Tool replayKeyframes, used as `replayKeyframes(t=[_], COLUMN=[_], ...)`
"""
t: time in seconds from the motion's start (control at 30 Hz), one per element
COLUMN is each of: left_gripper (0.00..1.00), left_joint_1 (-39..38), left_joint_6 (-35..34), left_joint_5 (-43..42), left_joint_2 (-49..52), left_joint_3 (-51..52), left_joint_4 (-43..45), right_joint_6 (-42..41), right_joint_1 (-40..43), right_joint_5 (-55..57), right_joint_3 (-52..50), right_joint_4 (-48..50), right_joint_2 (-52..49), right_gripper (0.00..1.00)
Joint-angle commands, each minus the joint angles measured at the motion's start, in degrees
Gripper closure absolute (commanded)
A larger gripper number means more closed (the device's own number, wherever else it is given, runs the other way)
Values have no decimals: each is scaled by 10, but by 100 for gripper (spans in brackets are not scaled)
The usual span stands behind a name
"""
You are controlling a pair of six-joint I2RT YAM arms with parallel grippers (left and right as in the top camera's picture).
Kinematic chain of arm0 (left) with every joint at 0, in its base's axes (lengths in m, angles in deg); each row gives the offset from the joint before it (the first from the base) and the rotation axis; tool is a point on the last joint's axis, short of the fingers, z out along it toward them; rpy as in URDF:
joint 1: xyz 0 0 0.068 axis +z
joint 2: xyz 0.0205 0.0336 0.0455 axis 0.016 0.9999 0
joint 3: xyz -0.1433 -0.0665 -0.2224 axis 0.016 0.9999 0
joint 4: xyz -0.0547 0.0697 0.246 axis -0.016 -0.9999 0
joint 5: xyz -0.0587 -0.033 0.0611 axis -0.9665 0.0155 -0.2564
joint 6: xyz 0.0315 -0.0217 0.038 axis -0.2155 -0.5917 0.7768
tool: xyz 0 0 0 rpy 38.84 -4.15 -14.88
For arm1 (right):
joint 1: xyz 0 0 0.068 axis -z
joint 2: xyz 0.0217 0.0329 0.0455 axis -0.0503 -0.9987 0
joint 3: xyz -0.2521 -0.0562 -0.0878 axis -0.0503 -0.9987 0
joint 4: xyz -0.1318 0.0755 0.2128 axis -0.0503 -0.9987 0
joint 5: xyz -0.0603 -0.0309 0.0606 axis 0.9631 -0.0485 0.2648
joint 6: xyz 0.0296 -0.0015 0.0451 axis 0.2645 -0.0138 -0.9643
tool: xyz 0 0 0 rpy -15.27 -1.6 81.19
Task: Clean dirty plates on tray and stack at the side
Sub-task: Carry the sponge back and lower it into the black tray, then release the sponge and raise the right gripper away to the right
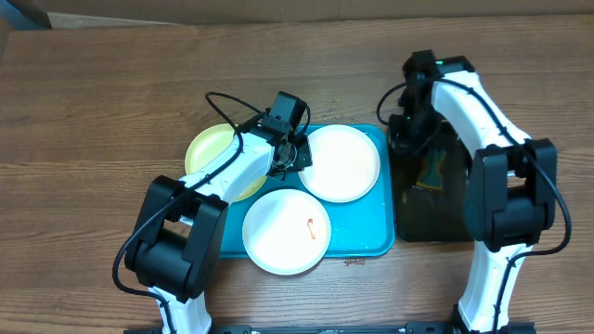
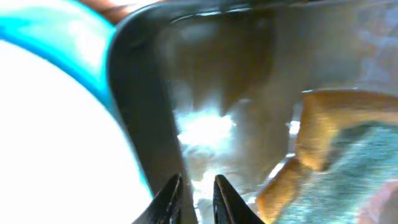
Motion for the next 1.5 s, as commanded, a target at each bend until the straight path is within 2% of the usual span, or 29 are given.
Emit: replayKeyframes(t=[0.0, 0.33, 0.63, 0.87, 0.93, 1.07, 1.23, 1.3, 1.43, 1.47], left_gripper=[88, 87, 81, 78, 79, 77, 78, 78, 80, 80], left_joint_1=[-1, -1, -3, -21, -26, -32, -33, -35, -35, -35], left_joint_6=[-1, -1, 12, 12, 12, 12, 12, 12, 11, 11], left_joint_5=[0, 0, 0, 33, 34, 48, 61, 62, 62, 62], left_joint_2=[8, 8, 8, 10, 10, 10, 10, 11, 11, 11], left_joint_3=[-10, -10, -10, -2, -2, -1, -1, 2, 10, 12], left_joint_4=[2, 2, -3, -1, 2, 4, 2, 3, 8, 9], right_joint_6=[0, 0, 0, -1, -3, -2, -2, -2, -2, -2], right_joint_1=[-12, 4, 109, 197, 217, 245, 260, 261, 261, 261], right_joint_5=[-1, 26, 25, 0, -4, -4, -4, -4, -3, -3], right_joint_3=[9, 26, 134, 137, 137, 137, 137, 137, 137, 137], right_joint_4=[2, -7, -81, -87, -86, -84, -84, -84, -84, -85], right_joint_2=[15, 16, 16, 16, 15, 15, 15, 15, 15, 16], right_gripper=[79, 76, 71, 65, 62, 46, 42, 32, 23, 16])
